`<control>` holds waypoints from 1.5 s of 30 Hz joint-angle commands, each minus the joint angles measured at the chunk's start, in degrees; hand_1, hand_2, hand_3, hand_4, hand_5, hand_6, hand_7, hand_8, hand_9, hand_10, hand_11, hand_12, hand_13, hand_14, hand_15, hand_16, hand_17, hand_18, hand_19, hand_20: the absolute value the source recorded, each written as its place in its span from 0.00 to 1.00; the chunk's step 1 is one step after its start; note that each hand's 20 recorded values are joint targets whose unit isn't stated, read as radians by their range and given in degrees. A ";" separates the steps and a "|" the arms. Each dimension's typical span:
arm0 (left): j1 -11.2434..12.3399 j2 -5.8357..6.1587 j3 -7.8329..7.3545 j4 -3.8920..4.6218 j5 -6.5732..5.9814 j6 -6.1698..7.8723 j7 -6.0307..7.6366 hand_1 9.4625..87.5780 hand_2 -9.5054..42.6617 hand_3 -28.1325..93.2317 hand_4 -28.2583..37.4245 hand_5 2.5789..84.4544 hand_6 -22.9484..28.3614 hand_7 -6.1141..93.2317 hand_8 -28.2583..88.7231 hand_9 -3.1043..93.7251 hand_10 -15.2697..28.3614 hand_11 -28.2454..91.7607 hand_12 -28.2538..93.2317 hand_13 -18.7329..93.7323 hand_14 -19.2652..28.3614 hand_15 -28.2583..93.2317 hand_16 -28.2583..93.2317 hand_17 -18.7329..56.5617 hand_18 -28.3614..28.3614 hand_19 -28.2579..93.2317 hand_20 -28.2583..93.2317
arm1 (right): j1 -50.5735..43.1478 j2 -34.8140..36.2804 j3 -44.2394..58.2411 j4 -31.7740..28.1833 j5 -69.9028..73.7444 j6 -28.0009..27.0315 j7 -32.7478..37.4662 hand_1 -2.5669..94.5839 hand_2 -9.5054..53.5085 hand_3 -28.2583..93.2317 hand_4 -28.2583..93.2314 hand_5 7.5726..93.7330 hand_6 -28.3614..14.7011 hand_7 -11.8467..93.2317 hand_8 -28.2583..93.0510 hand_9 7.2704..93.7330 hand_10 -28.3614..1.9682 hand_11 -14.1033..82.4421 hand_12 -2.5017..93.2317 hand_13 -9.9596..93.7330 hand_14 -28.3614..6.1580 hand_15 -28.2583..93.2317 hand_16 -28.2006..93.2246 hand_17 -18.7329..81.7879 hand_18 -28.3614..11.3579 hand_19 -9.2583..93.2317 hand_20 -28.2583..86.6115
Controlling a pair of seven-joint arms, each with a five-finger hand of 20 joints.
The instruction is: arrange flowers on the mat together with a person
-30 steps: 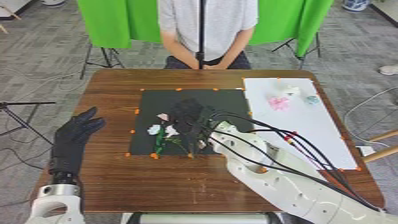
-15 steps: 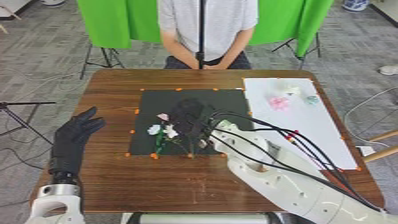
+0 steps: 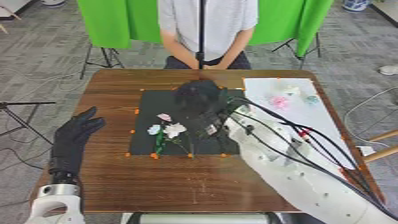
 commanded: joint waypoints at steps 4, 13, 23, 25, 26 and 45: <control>1.32 -0.30 -0.51 -0.35 0.12 -0.24 -0.15 0.13 0.28 0.78 0.00 0.54 0.52 0.17 0.19 0.54 0.71 0.40 0.34 0.50 0.79 0.40 0.23 0.35 0.71 0.34 0.36 | -21.40 0.80 27.92 -14.52 26.27 20.74 -3.10 0.42 0.00 0.80 0.08 0.70 0.75 0.28 0.14 0.79 0.54 0.28 0.21 0.97 0.74 0.58 0.47 0.75 0.42 0.94 0.51; 1.92 -0.40 -0.53 -0.63 0.13 -0.45 -0.07 0.13 0.28 0.77 0.00 0.55 0.52 0.17 0.19 0.54 0.71 0.40 0.34 0.50 0.79 0.40 0.23 0.35 0.71 0.34 0.36 | -42.44 -9.69 47.35 -14.46 75.48 9.86 -19.95 0.22 0.13 0.83 0.11 0.59 0.66 0.25 0.15 0.60 0.44 0.23 0.18 0.61 0.42 0.36 0.41 0.52 0.37 0.36 0.55; 1.84 -0.60 -0.24 -0.80 0.48 -0.62 0.37 0.13 0.28 0.77 0.00 0.55 0.52 0.17 0.19 0.54 0.71 0.40 0.34 0.50 0.79 0.40 0.23 0.35 0.71 0.34 0.36 | -53.45 -17.08 56.33 -14.86 75.13 -9.25 -19.56 0.08 0.18 0.87 0.08 0.31 0.69 0.17 0.16 0.32 0.50 0.17 0.11 0.32 0.54 0.27 0.29 0.35 0.40 0.09 0.46; 1.62 -0.67 -0.05 -0.70 0.57 -0.77 0.32 0.13 0.28 0.77 0.00 0.55 0.52 0.17 0.19 0.54 0.71 0.40 0.34 0.50 0.79 0.40 0.23 0.35 0.71 0.33 0.36 | -54.35 -18.37 56.95 -15.05 74.18 -10.50 -19.38 0.07 0.19 0.86 0.08 0.29 0.68 0.17 0.16 0.30 0.50 0.16 0.11 0.31 0.55 0.27 0.28 0.33 0.40 0.09 0.45; 1.72 -0.76 -0.05 -0.75 0.60 -0.78 0.27 0.13 0.28 0.77 0.00 0.55 0.52 0.17 0.19 0.54 0.71 0.40 0.34 0.50 0.79 0.40 0.23 0.35 0.71 0.33 0.36 | -54.62 -18.83 56.58 -15.21 74.06 -9.20 -19.53 0.06 0.19 0.86 0.08 0.28 0.68 0.17 0.16 0.29 0.51 0.16 0.11 0.31 0.55 0.27 0.27 0.33 0.40 0.09 0.45; 2.03 -0.97 -0.21 -0.88 0.41 -0.36 0.31 0.12 0.28 0.77 0.00 0.55 0.52 0.17 0.19 0.54 0.71 0.40 0.34 0.50 0.79 0.40 0.23 0.35 0.71 0.33 0.36 | -58.25 -22.16 57.55 -15.59 75.84 -9.07 -20.08 0.07 0.16 0.87 0.08 0.29 0.66 0.17 0.16 0.31 0.50 0.17 0.11 0.32 0.54 0.29 0.26 0.34 0.39 0.11 0.44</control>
